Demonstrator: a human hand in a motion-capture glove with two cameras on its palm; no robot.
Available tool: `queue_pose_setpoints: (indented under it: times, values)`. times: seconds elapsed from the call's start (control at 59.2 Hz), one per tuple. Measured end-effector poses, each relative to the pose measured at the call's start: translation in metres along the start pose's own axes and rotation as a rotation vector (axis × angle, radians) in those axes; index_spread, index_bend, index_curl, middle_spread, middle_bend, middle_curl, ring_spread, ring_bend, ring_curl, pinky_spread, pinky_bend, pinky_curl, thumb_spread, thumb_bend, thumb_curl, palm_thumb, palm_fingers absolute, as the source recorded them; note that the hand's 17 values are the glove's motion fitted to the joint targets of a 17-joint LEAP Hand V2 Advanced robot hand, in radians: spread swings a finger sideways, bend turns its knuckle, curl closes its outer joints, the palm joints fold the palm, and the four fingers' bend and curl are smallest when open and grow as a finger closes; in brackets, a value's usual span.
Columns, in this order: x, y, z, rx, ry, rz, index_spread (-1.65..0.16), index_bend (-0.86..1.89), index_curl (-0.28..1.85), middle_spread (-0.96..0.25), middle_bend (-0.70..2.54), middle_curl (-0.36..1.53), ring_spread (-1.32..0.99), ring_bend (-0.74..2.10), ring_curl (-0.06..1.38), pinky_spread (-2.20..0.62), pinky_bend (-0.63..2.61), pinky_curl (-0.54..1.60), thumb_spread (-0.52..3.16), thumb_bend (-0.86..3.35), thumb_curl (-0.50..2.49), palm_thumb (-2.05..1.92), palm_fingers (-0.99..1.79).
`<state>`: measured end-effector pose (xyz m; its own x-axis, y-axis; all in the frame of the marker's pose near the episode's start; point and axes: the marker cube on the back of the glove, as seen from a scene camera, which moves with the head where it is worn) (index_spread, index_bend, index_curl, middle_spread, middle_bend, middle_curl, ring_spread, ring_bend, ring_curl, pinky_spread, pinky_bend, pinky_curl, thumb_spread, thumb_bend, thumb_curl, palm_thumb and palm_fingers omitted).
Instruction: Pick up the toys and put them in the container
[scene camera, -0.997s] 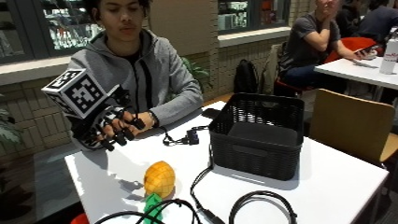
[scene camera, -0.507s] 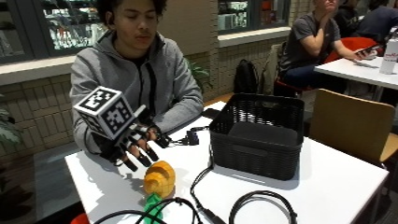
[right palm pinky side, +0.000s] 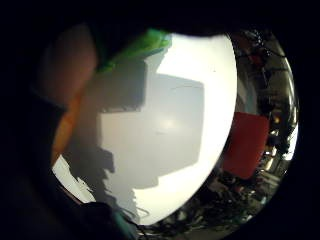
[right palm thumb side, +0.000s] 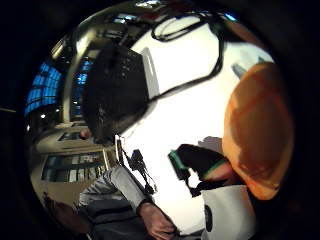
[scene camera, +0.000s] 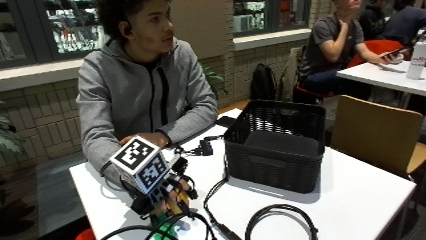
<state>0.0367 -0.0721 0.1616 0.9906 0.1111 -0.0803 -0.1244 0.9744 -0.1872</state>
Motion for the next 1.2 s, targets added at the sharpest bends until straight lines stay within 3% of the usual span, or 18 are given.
queue_pose_setpoints:
  times: [0.152, 0.304, 0.406, 0.592, 0.794, 0.947, 1.2]
  values:
    - [-0.004, 0.002, 0.007, -0.051, 0.033, 0.061, -0.30, 0.51, 0.45, 0.04, 0.27, 0.30, -0.01, 0.21, 0.06, 0.07, 0.66, 0.32, 1.26, 0.25, 0.32, 0.29, 0.19]
    - [-0.017, 0.002, 0.007, 0.130, 0.120, -0.004, -0.27, 0.29, 0.43, -0.04, 0.41, 0.38, -0.11, 0.66, 0.18, 0.04, 0.64, 0.31, 1.35, 0.38, 0.41, 0.53, 0.59]
    - [-0.031, 0.007, -0.002, 0.238, 0.120, -0.075, -0.26, 0.27, 0.46, -0.10, 0.44, 0.42, -0.23, 0.80, 0.25, -0.07, 0.78, 0.35, 1.27, 0.43, 0.49, 0.68, 0.70]
    - [-0.111, 0.028, -0.045, 0.323, 0.003, -0.255, -0.25, 0.34, 0.57, -0.19, 0.52, 0.53, -0.34, 0.94, 0.33, -0.23, 0.91, 0.40, 1.08, 0.42, 0.59, 0.77, 0.74]
    - [-0.233, 0.009, -0.098, 0.287, 0.155, -0.544, -0.25, 0.43, 0.71, -0.25, 0.60, 0.66, -0.40, 1.02, 0.40, -0.28, 1.00, 0.43, 0.91, 0.38, 0.68, 0.78, 0.68]
    - [-0.288, -0.040, -0.108, 0.208, 0.162, -0.521, -0.24, 0.47, 0.81, -0.28, 0.64, 0.76, -0.42, 1.07, 0.45, -0.29, 1.06, 0.45, 0.83, 0.36, 0.74, 0.79, 0.62]
    - [-0.330, -0.082, -0.062, 0.145, 0.312, -0.492, -0.25, 0.53, 0.95, -0.32, 0.69, 0.92, -0.43, 1.14, 0.52, -0.29, 1.15, 0.46, 0.74, 0.32, 0.83, 0.77, 0.53]
